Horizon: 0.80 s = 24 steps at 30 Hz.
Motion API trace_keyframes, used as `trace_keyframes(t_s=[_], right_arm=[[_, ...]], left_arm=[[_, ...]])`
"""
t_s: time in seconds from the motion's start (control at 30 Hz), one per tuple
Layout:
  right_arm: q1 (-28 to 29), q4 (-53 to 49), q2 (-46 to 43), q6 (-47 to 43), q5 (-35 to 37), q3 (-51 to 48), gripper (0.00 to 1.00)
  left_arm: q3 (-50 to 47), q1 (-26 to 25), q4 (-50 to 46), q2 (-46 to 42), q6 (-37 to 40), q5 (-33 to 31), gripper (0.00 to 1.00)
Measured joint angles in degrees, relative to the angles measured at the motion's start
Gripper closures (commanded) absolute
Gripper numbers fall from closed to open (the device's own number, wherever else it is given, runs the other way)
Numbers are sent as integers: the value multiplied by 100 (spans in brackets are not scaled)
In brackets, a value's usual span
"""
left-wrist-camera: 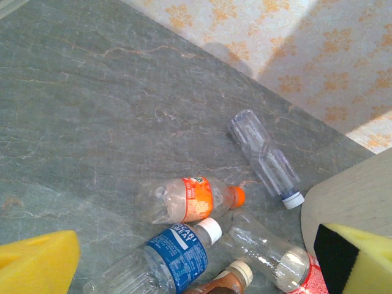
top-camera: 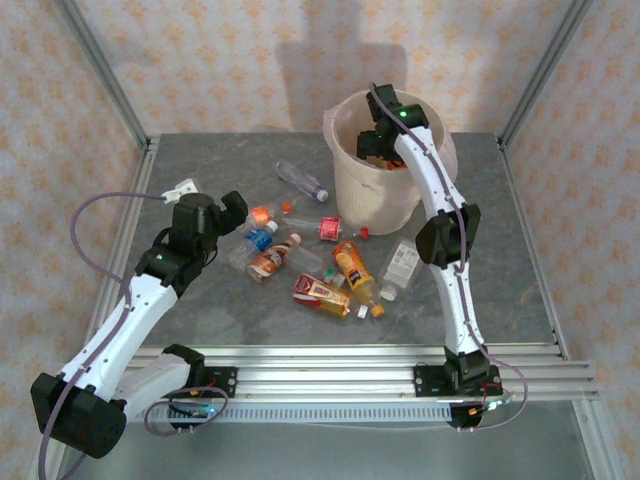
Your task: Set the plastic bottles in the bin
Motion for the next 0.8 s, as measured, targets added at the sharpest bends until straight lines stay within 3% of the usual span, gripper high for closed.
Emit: trace_keyframes(t_s=[0.23, 0.47, 0.63, 0.8], right_arm=[[2, -55, -544, 87, 205, -4, 1], [105, -11, -2033, 225, 577, -457, 1], [306, 330, -3399, 376, 826, -1711, 1], [413, 1084, -5101, 636, 984, -4098, 1]], left_arm=[[-98, 0, 28, -2, 2, 63, 0], [-199, 0, 155, -4, 0, 190, 0], [-245, 0, 221, -7, 0, 192, 0], [-291, 0, 295, -4, -22, 195, 0]])
